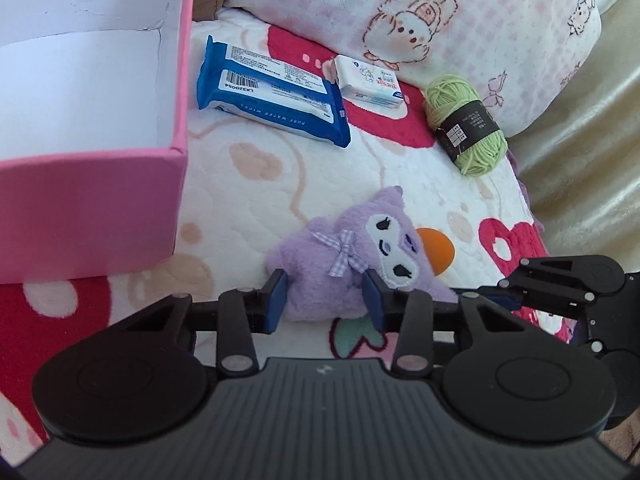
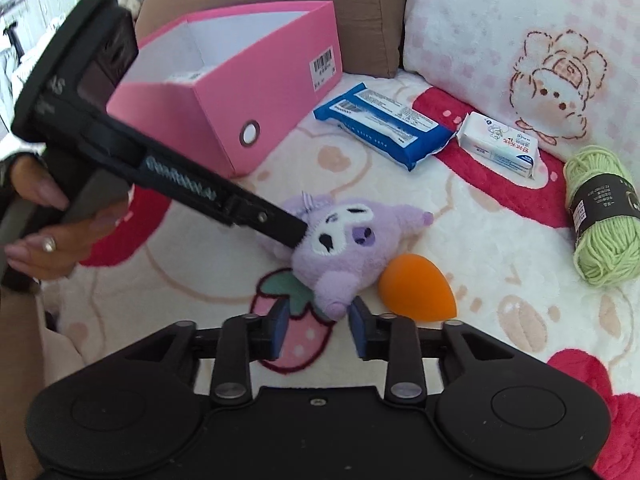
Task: Organize objects
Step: 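Close the left tool on the purple plush toy's head, then lift the held plush toy with the left tool over the pink box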
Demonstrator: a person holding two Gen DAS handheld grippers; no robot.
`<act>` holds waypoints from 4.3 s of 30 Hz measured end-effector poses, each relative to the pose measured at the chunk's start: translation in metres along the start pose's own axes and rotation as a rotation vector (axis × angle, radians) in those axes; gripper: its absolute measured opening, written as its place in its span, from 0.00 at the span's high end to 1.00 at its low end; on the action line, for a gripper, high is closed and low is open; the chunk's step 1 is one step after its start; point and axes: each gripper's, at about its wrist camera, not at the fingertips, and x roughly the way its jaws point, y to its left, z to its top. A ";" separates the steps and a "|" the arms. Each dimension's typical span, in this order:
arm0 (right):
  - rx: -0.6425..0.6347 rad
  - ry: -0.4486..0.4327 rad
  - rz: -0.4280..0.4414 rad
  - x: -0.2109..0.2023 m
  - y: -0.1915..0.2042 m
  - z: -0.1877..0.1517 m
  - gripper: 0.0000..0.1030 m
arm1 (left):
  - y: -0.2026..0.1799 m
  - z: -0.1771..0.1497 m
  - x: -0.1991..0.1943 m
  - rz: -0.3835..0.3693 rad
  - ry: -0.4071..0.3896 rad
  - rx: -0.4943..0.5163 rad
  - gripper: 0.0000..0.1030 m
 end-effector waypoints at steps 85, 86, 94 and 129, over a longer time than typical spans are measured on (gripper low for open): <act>0.147 -0.042 -0.063 -0.003 0.056 0.024 0.47 | -0.002 -0.017 -0.087 -0.044 -0.027 0.007 0.66; 0.148 -0.043 -0.056 -0.004 0.058 0.026 0.47 | -0.002 -0.017 -0.092 -0.038 -0.023 0.006 0.66; 0.083 -0.063 -0.081 -0.024 0.088 0.036 0.46 | -0.008 -0.022 -0.127 -0.012 -0.047 0.025 0.66; -0.066 -0.153 -0.029 -0.097 0.159 0.105 0.39 | -0.032 0.009 -0.259 0.071 -0.088 0.091 0.66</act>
